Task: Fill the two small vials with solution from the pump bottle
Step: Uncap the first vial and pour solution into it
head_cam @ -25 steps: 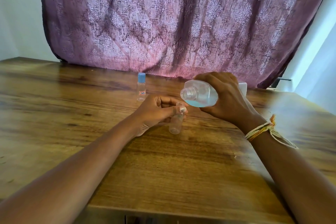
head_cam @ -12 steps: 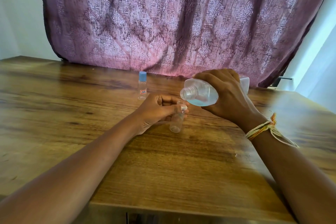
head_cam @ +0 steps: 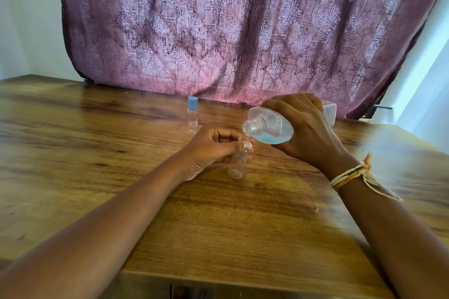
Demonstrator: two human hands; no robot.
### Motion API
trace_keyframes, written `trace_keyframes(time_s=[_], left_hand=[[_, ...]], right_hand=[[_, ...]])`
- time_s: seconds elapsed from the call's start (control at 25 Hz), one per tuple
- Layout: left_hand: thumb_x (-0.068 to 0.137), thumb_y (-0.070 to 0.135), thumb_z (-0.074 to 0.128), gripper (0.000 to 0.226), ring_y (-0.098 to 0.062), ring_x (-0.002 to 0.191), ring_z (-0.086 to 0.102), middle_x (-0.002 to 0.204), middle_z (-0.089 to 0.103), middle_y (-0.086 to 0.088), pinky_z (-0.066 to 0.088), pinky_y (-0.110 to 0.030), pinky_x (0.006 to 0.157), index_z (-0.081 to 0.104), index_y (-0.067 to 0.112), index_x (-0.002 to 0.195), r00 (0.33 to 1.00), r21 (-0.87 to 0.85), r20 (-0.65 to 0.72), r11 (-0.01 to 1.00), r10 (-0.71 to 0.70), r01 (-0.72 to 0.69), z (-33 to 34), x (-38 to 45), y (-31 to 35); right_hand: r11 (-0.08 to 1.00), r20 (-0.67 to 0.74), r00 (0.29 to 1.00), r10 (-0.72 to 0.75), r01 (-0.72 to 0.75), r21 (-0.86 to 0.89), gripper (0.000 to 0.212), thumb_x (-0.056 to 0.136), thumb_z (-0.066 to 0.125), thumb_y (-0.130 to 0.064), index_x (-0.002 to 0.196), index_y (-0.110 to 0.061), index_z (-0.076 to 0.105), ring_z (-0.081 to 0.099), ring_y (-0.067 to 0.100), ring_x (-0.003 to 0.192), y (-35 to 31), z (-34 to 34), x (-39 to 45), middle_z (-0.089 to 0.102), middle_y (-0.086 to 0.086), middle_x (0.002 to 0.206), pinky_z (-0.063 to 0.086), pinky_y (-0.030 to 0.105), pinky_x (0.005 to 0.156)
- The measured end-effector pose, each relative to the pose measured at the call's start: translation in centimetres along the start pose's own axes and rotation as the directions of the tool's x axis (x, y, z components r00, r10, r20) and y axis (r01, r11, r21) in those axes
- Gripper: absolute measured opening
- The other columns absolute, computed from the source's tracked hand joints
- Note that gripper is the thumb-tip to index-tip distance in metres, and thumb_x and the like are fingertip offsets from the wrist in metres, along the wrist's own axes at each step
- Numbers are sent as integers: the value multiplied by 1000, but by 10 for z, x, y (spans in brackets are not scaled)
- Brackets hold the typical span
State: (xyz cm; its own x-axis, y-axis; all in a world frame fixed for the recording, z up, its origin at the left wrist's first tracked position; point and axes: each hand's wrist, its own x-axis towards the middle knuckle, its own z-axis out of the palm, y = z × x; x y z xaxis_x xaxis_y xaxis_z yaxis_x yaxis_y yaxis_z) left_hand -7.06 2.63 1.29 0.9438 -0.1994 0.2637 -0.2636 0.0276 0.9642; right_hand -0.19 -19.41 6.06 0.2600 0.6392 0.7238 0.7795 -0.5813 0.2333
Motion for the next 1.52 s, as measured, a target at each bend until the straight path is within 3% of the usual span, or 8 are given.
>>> trace_keyframes(time_s=[0.24, 0.96, 1.28, 1.52], left_hand=[[74, 25, 75, 29, -26, 90, 76, 98, 78, -11, 61, -30, 69, 77, 13, 101, 1000, -30, 11, 999, -11, 11, 0, -1, 1], [71, 25, 76, 30, -28, 91, 76, 99, 78, -13, 63, -37, 77, 77, 13, 99, 1000, -42, 15, 999, -24, 24, 0, -2, 3], [70, 27, 76, 27, -24, 89, 76, 98, 78, -10, 63, -34, 73, 79, 17, 95, 1000, -26, 9, 999, -30, 30, 0, -2, 3], [71, 25, 76, 35, -26, 92, 76, 100, 77, -15, 62, -34, 76, 76, 9, 102, 999, -14, -8, 999, -42, 42, -1, -1, 1]], right_hand=[[1000, -10, 1000, 0, 0, -6, 51, 80, 67, -50, 121, -20, 61, 61, 26, 108, 0, -3, 1, 67, 2, 116, 40, 50, 94], [1000, 5, 1000, 23, -23, 3, 53, 79, 69, -50, 122, -21, 61, 60, 26, 111, -1, -4, 0, 66, 2, 118, 39, 53, 96], [1000, -7, 1000, 24, -24, 11, 53, 79, 69, -51, 122, -21, 61, 61, 27, 110, -2, -2, 0, 66, 2, 117, 40, 54, 95], [1000, -3, 1000, 24, -24, 2, 53, 79, 68, -51, 122, -21, 60, 60, 26, 110, -1, -2, 0, 66, 2, 118, 39, 53, 96]])
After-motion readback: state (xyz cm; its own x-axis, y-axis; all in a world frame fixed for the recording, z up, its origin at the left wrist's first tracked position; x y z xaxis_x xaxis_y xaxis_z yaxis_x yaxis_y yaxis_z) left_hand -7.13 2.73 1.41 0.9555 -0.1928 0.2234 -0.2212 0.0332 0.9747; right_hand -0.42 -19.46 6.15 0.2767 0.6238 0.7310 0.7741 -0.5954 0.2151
